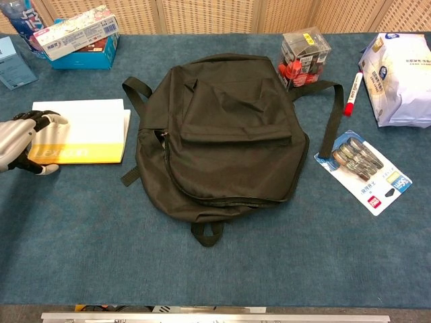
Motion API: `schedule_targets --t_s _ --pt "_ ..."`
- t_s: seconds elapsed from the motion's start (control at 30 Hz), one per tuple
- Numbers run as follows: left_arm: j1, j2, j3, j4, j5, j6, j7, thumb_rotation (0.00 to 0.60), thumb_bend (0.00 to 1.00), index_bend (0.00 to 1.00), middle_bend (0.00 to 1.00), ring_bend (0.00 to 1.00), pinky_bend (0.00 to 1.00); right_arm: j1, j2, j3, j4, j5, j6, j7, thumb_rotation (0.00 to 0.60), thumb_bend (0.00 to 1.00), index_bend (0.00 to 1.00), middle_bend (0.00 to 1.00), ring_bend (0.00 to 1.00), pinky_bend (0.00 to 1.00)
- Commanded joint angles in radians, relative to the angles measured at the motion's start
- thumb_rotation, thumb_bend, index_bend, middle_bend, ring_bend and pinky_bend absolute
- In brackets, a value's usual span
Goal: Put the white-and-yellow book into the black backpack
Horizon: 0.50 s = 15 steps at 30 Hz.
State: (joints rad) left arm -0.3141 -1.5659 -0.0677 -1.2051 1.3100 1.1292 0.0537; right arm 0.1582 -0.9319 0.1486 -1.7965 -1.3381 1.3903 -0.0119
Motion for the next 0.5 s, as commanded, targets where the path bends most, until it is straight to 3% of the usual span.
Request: schedule_targets --t_s 0.03,0.5 --pt "-0.010 -0.003 -0.007 -0.001 -0.008 -0.012 0.015 0.600 0.17 0.19 0.12 0.07 0.07 -0.003 0.000 0.000 0.005 0.000 0.002 0.007 0.600 0.14 0.08 0.30 0.18 0.41" --pt "-0.036 0.039 -0.007 -0.082 -0.056 -0.069 0.107 0.600 0.17 0.18 0.12 0.07 0.07 -0.020 0.000 -0.002 0.031 0.001 0.016 0.041 0.600 0.14 0.08 0.30 0.18 0.41"
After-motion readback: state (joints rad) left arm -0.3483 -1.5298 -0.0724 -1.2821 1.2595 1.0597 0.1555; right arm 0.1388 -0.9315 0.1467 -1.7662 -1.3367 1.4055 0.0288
